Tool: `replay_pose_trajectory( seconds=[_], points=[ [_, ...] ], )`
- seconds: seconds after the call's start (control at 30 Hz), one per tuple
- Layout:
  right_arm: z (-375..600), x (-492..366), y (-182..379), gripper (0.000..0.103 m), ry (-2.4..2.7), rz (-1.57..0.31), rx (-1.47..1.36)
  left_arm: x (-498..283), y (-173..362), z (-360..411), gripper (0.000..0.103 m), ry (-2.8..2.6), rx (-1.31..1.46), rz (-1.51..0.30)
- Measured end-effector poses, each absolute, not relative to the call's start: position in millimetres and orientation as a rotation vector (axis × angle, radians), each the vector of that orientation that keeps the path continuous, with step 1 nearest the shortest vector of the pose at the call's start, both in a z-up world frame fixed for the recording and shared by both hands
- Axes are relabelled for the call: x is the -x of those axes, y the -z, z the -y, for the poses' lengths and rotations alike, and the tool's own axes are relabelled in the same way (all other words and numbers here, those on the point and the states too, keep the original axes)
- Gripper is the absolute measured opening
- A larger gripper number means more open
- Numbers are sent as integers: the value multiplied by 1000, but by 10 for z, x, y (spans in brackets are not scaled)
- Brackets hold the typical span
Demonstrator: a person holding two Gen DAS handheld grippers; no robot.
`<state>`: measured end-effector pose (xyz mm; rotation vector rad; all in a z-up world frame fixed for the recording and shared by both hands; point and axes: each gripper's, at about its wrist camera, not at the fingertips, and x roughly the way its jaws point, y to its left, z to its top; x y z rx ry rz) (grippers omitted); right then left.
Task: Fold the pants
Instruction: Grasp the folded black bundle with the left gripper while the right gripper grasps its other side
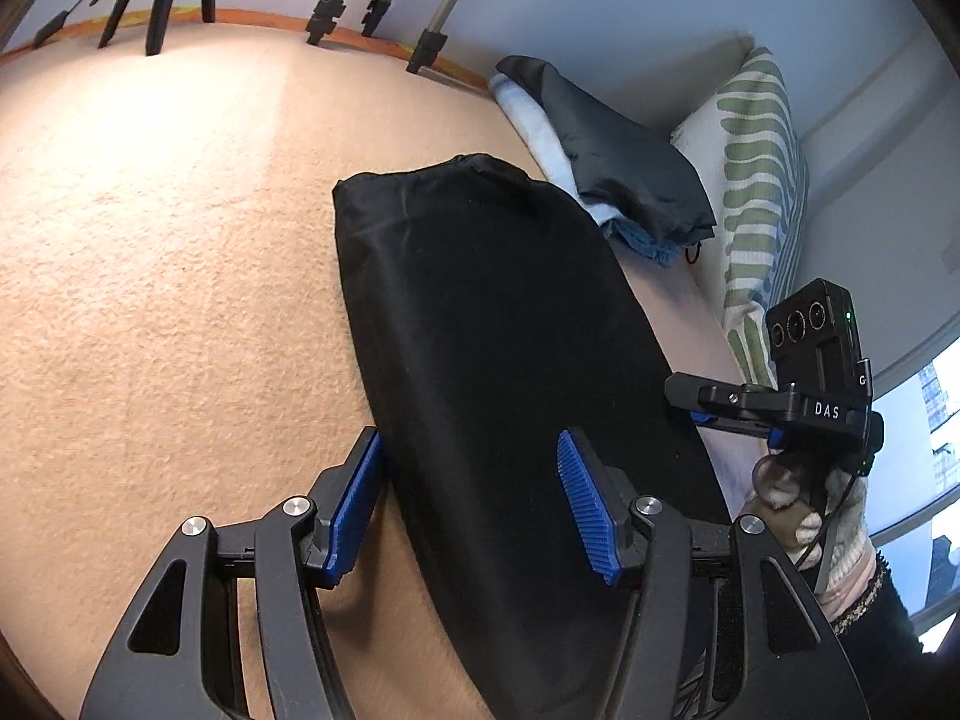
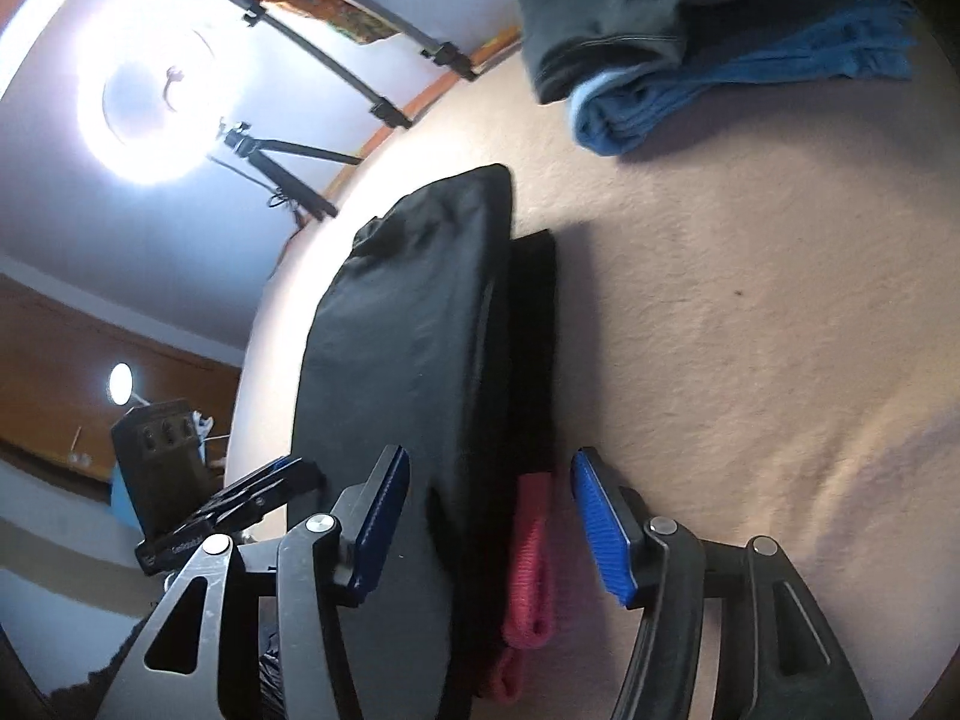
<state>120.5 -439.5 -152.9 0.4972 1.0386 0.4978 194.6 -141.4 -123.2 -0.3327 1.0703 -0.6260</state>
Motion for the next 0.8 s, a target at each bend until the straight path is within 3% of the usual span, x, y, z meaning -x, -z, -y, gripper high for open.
replay_pose_trajectory(
  seconds=[0.2, 0.23, 0.37, 0.47, 0.5, 0.57, 0.67, 0.8],
  points=[
    [4399, -1145, 1608, 33, -437, -1008, -572, -1982, 1246, 1468, 55, 630, 353, -1041],
    [4411, -1150, 1604, 28, -431, -1009, -581, -1995, 1247, 1475, 47, 624, 364, -1044],
    [4443, -1099, 1530, 14, -418, -984, -577, -2022, 1272, 1456, 36, 603, 418, -1052],
    [4425, -1053, 1463, 15, -426, -974, -525, -2006, 1258, 1471, 34, 603, 396, -1042],
    [4414, -1057, 1465, 19, -419, -981, -506, -2002, 1257, 1471, 33, 600, 388, -1040],
    [4361, -1080, 1515, 42, -396, -1019, -459, -2007, 1266, 1463, 32, 601, 385, -1040],
    [4328, -1100, 1520, 43, -409, -1010, -447, -2014, 1281, 1465, 31, 604, 389, -1039],
    [4358, -1124, 1602, 29, -392, -999, -563, -2022, 1276, 1451, 27, 595, 393, -1034]
  ],
)
